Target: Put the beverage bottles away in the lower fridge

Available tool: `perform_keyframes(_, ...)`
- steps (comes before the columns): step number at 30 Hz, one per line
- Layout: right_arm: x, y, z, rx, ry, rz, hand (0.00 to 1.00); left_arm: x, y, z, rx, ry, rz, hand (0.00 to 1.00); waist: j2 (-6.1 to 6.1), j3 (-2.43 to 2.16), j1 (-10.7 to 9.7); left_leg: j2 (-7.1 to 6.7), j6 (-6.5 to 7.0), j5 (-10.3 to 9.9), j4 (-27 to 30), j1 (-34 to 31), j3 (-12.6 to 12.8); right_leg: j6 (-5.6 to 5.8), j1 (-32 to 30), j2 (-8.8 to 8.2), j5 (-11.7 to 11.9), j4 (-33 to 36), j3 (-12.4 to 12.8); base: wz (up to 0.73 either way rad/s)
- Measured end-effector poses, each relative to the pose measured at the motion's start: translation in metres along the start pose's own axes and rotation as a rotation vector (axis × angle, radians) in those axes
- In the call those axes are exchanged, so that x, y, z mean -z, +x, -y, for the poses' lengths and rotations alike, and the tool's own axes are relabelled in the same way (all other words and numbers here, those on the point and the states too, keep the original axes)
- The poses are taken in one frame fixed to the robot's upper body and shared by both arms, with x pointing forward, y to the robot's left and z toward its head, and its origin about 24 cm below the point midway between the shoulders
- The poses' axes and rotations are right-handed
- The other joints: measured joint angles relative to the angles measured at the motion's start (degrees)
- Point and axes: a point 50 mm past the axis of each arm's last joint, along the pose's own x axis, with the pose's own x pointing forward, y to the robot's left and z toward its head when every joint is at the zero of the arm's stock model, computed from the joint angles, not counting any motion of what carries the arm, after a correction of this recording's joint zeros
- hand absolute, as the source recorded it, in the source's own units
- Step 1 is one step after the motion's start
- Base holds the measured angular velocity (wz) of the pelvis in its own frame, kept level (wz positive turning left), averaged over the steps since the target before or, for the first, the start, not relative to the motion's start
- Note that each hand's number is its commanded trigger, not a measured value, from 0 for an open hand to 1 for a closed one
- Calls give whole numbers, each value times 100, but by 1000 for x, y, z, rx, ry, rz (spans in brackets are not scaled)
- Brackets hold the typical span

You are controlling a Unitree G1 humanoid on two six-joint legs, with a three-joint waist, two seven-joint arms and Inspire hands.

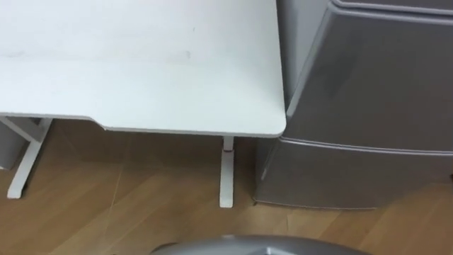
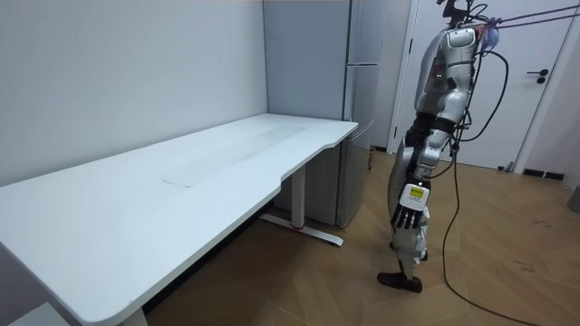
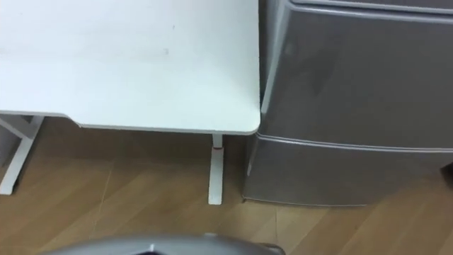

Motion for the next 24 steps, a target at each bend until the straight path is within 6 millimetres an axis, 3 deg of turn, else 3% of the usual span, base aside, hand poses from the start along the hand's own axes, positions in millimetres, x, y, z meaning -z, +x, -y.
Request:
perform_keyframes(5, -2, 0, -2, -6, -1, -9, 0, -2, 0, 0, -13, 3, 4, 0, 13, 0, -7, -4, 3, -7, -7, 13, 16, 1, -12, 22, 2, -12, 150, -2)
perform_keyframes(24, 1, 0, 2, 15, -31, -36, 0, -4, 1, 2, -5, 7, -7, 0, 66, 9, -6, -14, 2, -10, -55, 54, 27, -13, -8, 38, 5, -16, 266, 0)
